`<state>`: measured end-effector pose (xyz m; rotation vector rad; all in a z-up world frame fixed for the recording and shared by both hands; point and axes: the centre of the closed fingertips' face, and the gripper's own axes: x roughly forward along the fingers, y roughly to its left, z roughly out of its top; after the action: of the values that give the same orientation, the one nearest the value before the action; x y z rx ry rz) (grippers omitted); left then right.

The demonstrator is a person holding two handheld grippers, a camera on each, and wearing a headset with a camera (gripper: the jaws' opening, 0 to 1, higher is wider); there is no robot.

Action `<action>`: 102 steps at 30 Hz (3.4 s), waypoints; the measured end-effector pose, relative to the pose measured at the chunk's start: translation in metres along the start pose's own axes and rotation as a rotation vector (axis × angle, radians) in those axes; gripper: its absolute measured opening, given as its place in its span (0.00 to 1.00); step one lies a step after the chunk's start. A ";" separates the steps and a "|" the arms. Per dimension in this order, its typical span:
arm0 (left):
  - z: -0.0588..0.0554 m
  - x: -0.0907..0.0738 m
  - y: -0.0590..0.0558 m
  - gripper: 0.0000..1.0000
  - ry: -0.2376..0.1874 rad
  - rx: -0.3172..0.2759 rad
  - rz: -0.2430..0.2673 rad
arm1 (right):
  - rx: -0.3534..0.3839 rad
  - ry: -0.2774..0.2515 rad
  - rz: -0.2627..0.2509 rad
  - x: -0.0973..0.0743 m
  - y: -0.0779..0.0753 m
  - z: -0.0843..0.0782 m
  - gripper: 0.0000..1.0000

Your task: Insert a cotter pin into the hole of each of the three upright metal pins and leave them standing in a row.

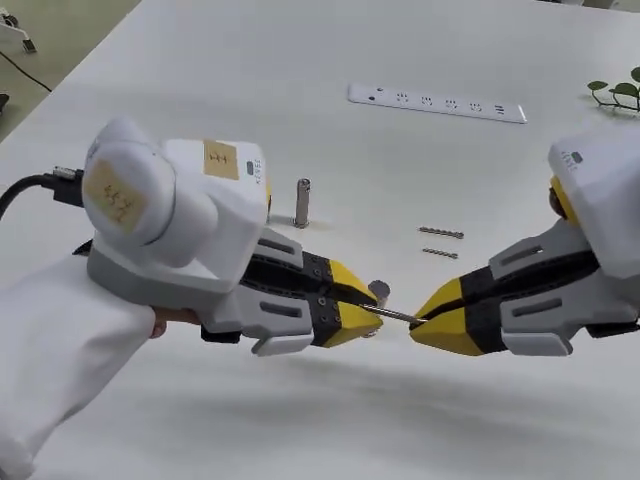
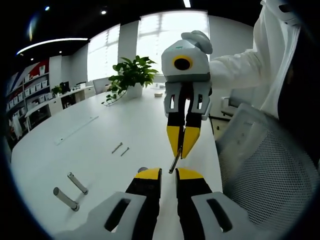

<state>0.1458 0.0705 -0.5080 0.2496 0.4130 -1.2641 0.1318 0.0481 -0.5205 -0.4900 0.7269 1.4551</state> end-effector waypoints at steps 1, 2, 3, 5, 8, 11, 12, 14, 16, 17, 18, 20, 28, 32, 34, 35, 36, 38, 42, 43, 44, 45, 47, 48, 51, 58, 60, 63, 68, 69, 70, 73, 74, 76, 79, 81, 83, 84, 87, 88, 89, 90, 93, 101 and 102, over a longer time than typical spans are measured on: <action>0.000 0.000 0.003 0.10 0.001 -0.002 0.012 | 0.005 0.002 -0.008 0.000 -0.002 -0.002 0.00; 0.000 -0.001 0.006 0.13 0.001 0.000 0.022 | 0.011 0.005 -0.015 0.000 -0.005 -0.005 0.00; -0.001 -0.001 0.009 0.14 0.002 -0.002 0.032 | 0.014 0.009 -0.023 -0.001 -0.007 -0.007 0.00; -0.001 -0.001 0.015 0.17 0.006 -0.007 0.046 | 0.020 0.021 -0.042 -0.002 -0.012 -0.014 0.00; -0.004 0.002 0.020 0.17 0.012 -0.011 0.054 | 0.031 0.043 -0.072 -0.003 -0.021 -0.025 0.00; -0.009 0.005 0.025 0.18 0.036 -0.021 0.055 | 0.038 0.048 -0.084 -0.004 -0.026 -0.031 0.00; -0.011 0.007 0.027 0.18 0.041 -0.024 0.058 | 0.042 0.051 -0.092 -0.004 -0.029 -0.033 0.00; -0.013 0.010 0.029 0.18 0.048 -0.026 0.056 | 0.044 0.054 -0.098 -0.004 -0.031 -0.036 0.00; -0.014 0.013 0.031 0.18 0.053 -0.027 0.055 | 0.045 0.062 -0.106 -0.004 -0.035 -0.039 0.00; -0.014 0.015 0.032 0.18 0.056 -0.027 0.056 | 0.045 0.064 -0.108 -0.003 -0.036 -0.040 0.00; -0.015 0.016 0.032 0.18 0.057 -0.030 0.057 | 0.045 0.065 -0.109 -0.002 -0.037 -0.040 0.00; -0.016 0.020 0.035 0.18 0.065 -0.039 0.060 | 0.043 0.071 -0.113 -0.001 -0.039 -0.042 0.00; -0.025 0.032 0.036 0.20 0.103 -0.040 0.045 | 0.047 0.070 -0.115 0.005 -0.046 -0.045 0.00; -0.025 0.036 0.036 0.16 0.108 -0.046 0.037 | 0.040 0.081 -0.111 0.006 -0.048 -0.047 0.00; -0.024 0.037 0.036 0.15 0.104 -0.048 0.036 | 0.042 0.078 -0.110 0.006 -0.050 -0.047 0.00; -0.024 0.037 0.036 0.14 0.104 -0.046 0.035 | 0.043 0.077 -0.108 0.006 -0.050 -0.047 0.00; -0.024 0.038 0.035 0.12 0.105 -0.044 0.034 | 0.043 0.075 -0.106 0.007 -0.050 -0.047 0.00; -0.024 0.039 0.035 0.10 0.108 -0.038 0.029 | 0.041 0.074 -0.103 0.006 -0.051 -0.047 0.00; -0.025 0.039 0.035 0.10 0.113 -0.033 0.026 | 0.033 0.079 -0.092 0.008 -0.051 -0.047 0.00; -0.025 0.039 0.036 0.10 0.112 -0.031 0.026 | 0.031 0.080 -0.091 0.008 -0.050 -0.048 0.00; -0.025 0.039 0.036 0.10 0.112 -0.031 0.026 | 0.030 0.080 -0.090 0.008 -0.051 -0.048 0.00; -0.025 0.039 0.036 0.10 0.111 -0.031 0.026 | 0.030 0.080 -0.089 0.008 -0.051 -0.048 0.00; -0.025 0.039 0.036 0.10 0.112 -0.026 0.025 | 0.025 0.081 -0.088 0.009 -0.052 -0.047 0.00; -0.025 0.039 0.036 0.10 0.112 -0.026 0.025 | 0.024 0.081 -0.088 0.009 -0.052 -0.046 0.00; -0.025 0.038 0.036 0.10 0.114 -0.023 0.028 | 0.021 0.079 -0.087 0.009 -0.054 -0.044 0.00; -0.025 0.039 0.037 0.10 0.113 -0.017 0.030 | 0.004 0.087 -0.074 0.012 -0.055 -0.040 0.00; -0.025 0.039 0.038 0.10 0.114 -0.015 0.030 | -0.005 0.090 -0.070 0.013 -0.055 -0.039 0.00; -0.025 0.039 0.038 0.10 0.114 -0.016 0.034 | -0.017 0.097 -0.068 0.016 -0.056 -0.037 0.00; -0.026 0.040 0.038 0.10 0.111 -0.011 0.038 | -0.025 0.091 -0.061 0.023 -0.059 -0.030 0.00; -0.026 0.040 0.038 0.10 0.111 -0.011 0.038 | -0.027 0.091 -0.058 0.024 -0.059 -0.029 0.00; -0.026 0.040 0.038 0.10 0.112 -0.010 0.036 | -0.032 0.090 -0.053 0.026 -0.059 -0.027 0.00; -0.026 0.040 0.038 0.10 0.112 -0.011 0.035 | -0.040 0.090 -0.047 0.029 -0.059 -0.024 0.00; -0.026 0.040 0.038 0.10 0.112 -0.017 0.036 | -0.048 0.086 -0.041 0.032 -0.059 -0.021 0.00; -0.026 0.040 0.038 0.10 0.111 -0.020 0.036 | -0.050 0.084 -0.038 0.034 -0.060 -0.020 0.00; -0.026 0.040 0.038 0.10 0.114 -0.017 0.036 | -0.063 0.084 -0.033 0.036 -0.059 -0.017 0.00; -0.026 0.040 0.038 0.10 0.114 -0.015 0.035 | -0.068 0.086 -0.030 0.036 -0.059 -0.018 0.00; -0.026 0.040 0.037 0.10 0.116 -0.012 0.036 | -0.080 0.086 -0.026 0.036 -0.059 -0.018 0.00; -0.026 0.040 0.037 0.10 0.118 -0.013 0.036 | -0.077 0.081 -0.024 0.036 -0.059 -0.018 0.00; -0.026 0.040 0.037 0.10 0.118 -0.015 0.038 | -0.083 0.072 -0.037 0.035 -0.060 -0.017 0.07; -0.026 0.040 0.037 0.10 0.118 -0.016 0.039 | -0.086 0.079 -0.044 0.035 -0.062 -0.018 0.09; -0.026 0.040 0.037 0.10 0.118 -0.016 0.040 | -0.088 0.085 -0.044 0.034 -0.061 -0.019 0.08; -0.026 0.040 0.037 0.10 0.118 -0.016 0.041 | -0.087 0.084 -0.044 0.033 -0.060 -0.020 0.08; -0.026 0.040 0.037 0.10 0.118 -0.017 0.044 | -0.075 0.081 -0.048 0.030 -0.060 -0.021 0.07; -0.026 0.040 0.037 0.10 0.121 -0.007 0.046 | -0.053 0.053 -0.062 0.024 -0.061 -0.020 0.03; -0.026 0.040 0.037 0.10 0.122 -0.002 0.047 | -0.055 0.052 -0.060 0.023 -0.061 -0.020 0.01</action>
<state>0.1865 0.0572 -0.5505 0.3340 0.5096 -1.2061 0.1884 0.0461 -0.5585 -0.5890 0.7095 1.4132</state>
